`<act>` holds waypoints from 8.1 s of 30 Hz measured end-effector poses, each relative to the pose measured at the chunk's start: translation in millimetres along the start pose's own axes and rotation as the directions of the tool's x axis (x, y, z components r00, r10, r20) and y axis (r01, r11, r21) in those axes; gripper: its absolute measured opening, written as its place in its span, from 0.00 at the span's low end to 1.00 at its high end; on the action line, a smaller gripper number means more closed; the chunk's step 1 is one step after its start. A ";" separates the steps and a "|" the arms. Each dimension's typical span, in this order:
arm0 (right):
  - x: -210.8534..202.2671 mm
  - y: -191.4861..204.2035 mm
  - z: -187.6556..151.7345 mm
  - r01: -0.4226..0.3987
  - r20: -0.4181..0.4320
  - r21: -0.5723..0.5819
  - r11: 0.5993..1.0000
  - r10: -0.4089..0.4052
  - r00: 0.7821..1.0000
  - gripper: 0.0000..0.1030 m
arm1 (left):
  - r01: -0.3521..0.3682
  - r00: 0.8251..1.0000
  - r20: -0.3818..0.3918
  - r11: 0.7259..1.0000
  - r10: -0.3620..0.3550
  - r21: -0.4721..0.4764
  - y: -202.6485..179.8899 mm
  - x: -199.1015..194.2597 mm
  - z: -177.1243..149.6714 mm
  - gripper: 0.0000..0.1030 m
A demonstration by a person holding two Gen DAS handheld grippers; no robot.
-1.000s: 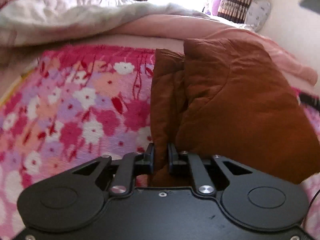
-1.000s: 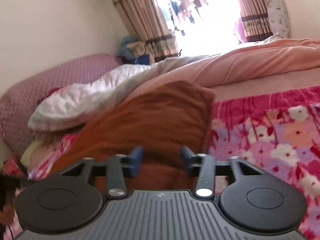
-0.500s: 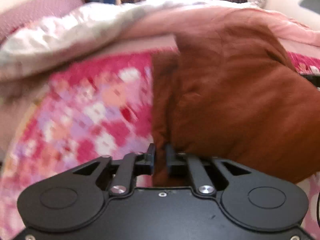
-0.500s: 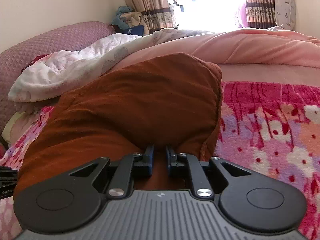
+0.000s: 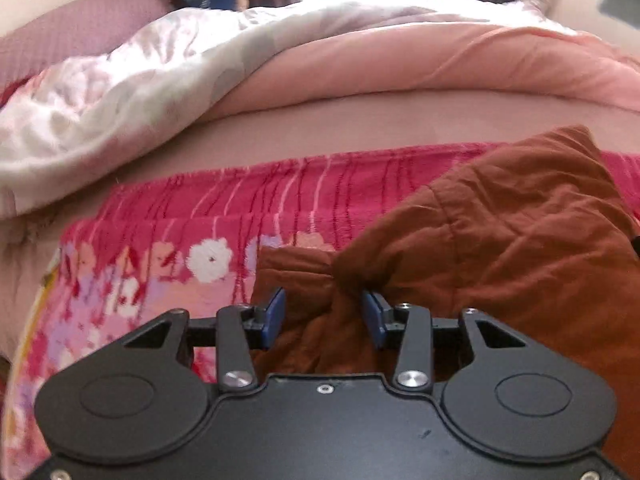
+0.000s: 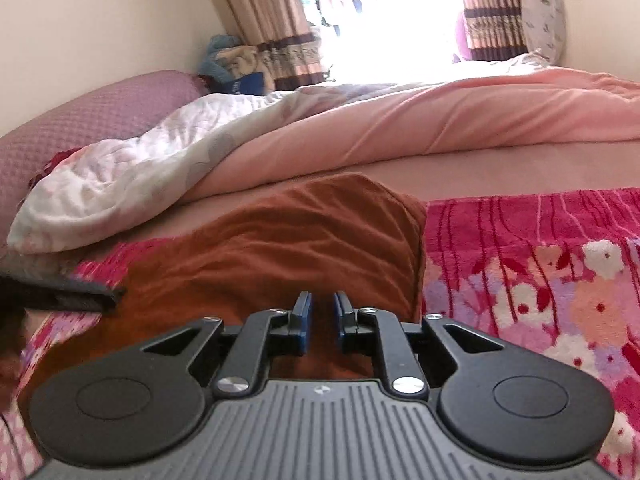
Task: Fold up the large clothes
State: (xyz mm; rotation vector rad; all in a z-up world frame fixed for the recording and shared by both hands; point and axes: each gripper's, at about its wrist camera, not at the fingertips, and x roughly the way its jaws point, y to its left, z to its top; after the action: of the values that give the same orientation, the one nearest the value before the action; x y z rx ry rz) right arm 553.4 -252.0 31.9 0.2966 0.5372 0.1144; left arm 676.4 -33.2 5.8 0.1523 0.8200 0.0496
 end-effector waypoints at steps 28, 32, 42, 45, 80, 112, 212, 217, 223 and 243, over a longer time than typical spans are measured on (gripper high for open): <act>-71.7 35.2 -69.6 -0.103 -0.160 -0.161 0.981 0.077 0.984 0.11 | 0.120 0.990 0.087 0.988 -0.111 -0.101 42.0 -60.6 -129.2 0.49; -63.2 21.1 -81.2 -0.117 -0.136 -0.071 0.991 0.106 0.985 0.09 | 0.069 0.993 0.101 0.994 -0.060 -0.088 29.8 -60.3 -128.8 0.49; -113.8 16.2 -69.2 -0.172 -0.070 -0.053 0.984 0.168 0.983 0.46 | 0.092 0.986 0.154 0.981 -0.066 -0.168 68.7 -115.2 -141.9 0.64; -125.5 0.1 -67.6 -0.195 -0.070 0.021 0.981 0.196 0.978 0.55 | 0.080 0.991 0.121 0.985 -0.062 -0.151 79.8 -127.8 -144.8 0.65; -58.9 -51.0 -92.0 -0.259 -0.186 0.381 0.888 0.348 0.919 0.87 | 0.461 0.837 0.020 0.685 -0.547 -0.564 148.7 -52.0 -173.3 0.73; -128.8 -55.8 -58.2 -0.358 0.071 0.205 0.911 0.351 0.934 0.56 | 0.721 0.687 0.300 0.568 -0.662 -0.398 90.6 -122.5 -153.5 0.19; -55.5 -50.6 -43.2 0.093 -0.055 -0.049 0.994 -0.096 0.994 0.24 | 0.202 0.967 0.167 0.979 -0.195 -0.027 -136.1 -75.9 -85.8 0.78; -68.9 -86.7 -44.8 0.227 -0.032 -0.021 0.974 -0.227 0.973 0.24 | 0.245 0.959 0.159 0.967 -0.233 -0.063 -106.0 -75.2 -92.0 0.81; -115.1 -106.6 -44.9 0.156 0.036 0.061 0.986 -0.158 0.987 0.32 | 0.375 0.923 0.186 0.898 -0.337 -0.232 -62.4 -112.7 -92.7 0.77; -138.9 -54.1 -109.4 0.125 0.105 -0.141 0.982 -0.111 0.988 0.37 | 0.318 0.935 0.199 0.943 -0.295 -0.099 -68.8 -112.1 -164.2 0.85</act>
State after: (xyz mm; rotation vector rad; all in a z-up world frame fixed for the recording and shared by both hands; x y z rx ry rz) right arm 379.6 -301.9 -6.6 0.1249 0.4468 0.0238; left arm 478.8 -93.6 -33.9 -0.0952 0.6472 -0.2041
